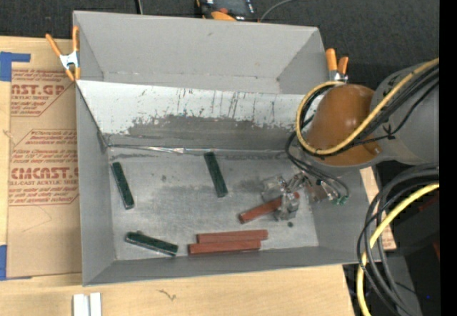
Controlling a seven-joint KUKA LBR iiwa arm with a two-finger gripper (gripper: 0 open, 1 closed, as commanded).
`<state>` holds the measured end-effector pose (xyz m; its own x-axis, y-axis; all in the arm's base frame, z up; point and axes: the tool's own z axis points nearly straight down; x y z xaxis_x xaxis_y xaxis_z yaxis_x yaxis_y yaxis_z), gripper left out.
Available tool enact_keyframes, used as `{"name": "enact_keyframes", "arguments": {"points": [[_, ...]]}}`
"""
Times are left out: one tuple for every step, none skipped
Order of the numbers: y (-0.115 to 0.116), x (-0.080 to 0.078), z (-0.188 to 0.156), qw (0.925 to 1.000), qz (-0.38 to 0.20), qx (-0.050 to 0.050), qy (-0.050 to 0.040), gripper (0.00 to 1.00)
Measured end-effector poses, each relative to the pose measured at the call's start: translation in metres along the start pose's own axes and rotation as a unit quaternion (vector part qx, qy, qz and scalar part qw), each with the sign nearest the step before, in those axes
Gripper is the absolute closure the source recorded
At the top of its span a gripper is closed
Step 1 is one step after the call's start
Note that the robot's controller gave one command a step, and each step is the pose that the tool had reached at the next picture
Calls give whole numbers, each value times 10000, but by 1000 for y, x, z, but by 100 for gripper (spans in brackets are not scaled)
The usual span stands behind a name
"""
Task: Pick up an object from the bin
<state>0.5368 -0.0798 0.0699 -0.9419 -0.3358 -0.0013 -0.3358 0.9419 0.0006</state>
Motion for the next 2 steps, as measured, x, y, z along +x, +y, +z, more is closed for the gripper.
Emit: {"name": "enact_keyframes", "arguments": {"points": [[10,-18,-130,9998,-215,24,-45,100],[-24,-5,-185,9831,-1829,24,-20,100]]}}
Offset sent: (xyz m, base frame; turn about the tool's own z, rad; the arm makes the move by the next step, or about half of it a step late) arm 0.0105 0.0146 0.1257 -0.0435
